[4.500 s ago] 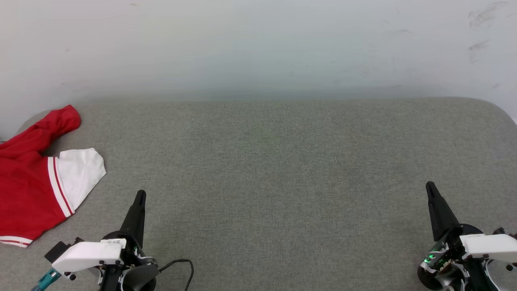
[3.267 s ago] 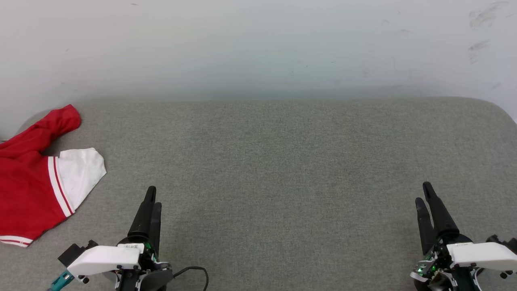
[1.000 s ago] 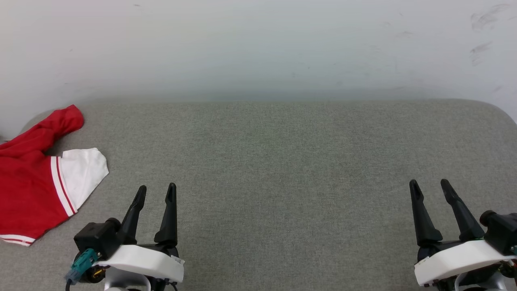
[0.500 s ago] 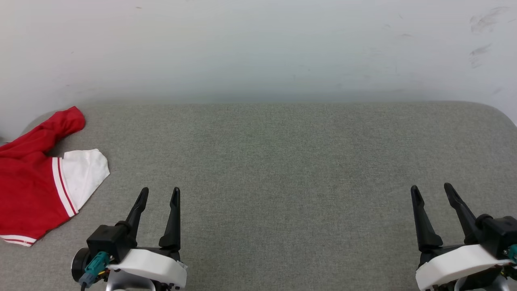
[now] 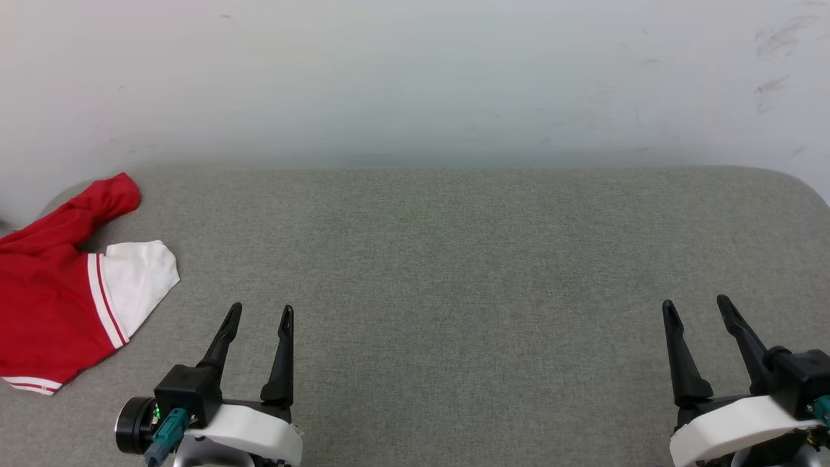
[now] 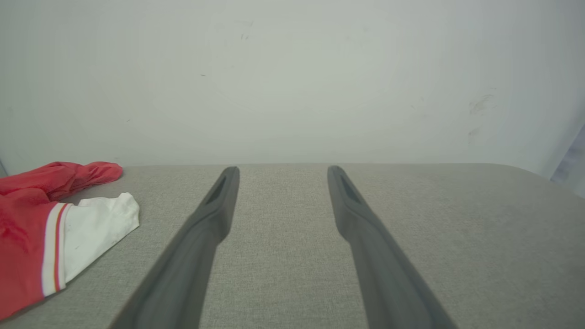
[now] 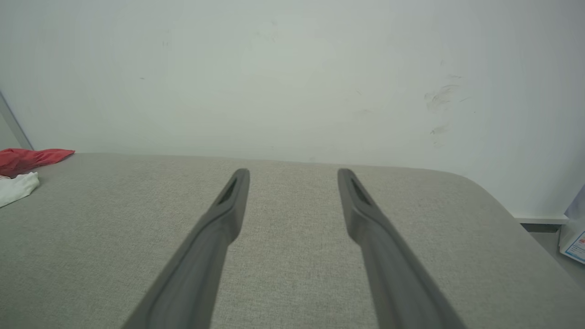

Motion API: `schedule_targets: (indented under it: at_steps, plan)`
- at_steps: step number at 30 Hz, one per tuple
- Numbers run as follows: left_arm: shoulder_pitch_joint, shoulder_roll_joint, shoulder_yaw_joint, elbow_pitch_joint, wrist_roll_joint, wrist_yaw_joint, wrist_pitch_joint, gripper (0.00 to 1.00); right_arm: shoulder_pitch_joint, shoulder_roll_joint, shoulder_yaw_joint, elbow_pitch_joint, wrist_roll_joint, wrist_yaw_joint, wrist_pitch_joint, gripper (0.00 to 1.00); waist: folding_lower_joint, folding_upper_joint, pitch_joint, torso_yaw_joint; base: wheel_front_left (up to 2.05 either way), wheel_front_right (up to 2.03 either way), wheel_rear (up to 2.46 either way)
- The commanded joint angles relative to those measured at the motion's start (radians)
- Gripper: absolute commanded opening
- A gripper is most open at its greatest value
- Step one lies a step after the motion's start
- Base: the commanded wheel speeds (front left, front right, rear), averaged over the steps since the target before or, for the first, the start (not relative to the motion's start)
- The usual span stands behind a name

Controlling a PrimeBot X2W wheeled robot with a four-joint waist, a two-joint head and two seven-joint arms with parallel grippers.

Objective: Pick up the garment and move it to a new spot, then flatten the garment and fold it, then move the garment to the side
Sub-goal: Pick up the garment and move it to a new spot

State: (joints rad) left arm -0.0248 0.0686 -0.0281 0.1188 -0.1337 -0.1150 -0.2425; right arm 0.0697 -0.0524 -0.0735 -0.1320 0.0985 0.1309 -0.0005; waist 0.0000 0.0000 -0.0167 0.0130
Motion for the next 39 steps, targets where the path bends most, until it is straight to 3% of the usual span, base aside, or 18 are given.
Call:
schedule_targets:
  at_steps: [1,13,39]
  plan:
    - [0.006,0.000,0.001,0.000,0.015,-0.002,-0.009,1.00,0.013,0.003,0.001,-0.008,-0.010,0.000,-0.007,1.00,0.0000,0.0000,0.000,0.001,0.00,0.00,0.00]
    - [-0.017,0.004,0.002,0.019,0.054,-0.007,-0.024,1.00,0.020,0.003,0.010,-0.013,-0.034,0.000,-0.028,1.00,0.0000,0.0000,0.006,0.072,0.00,0.00,0.00]
    - [-0.037,-0.006,0.050,0.021,0.027,0.003,-0.023,1.00,-0.029,0.003,0.092,-0.031,-0.055,0.000,-0.013,1.00,0.0000,0.0000,0.032,0.472,0.00,0.00,0.00]
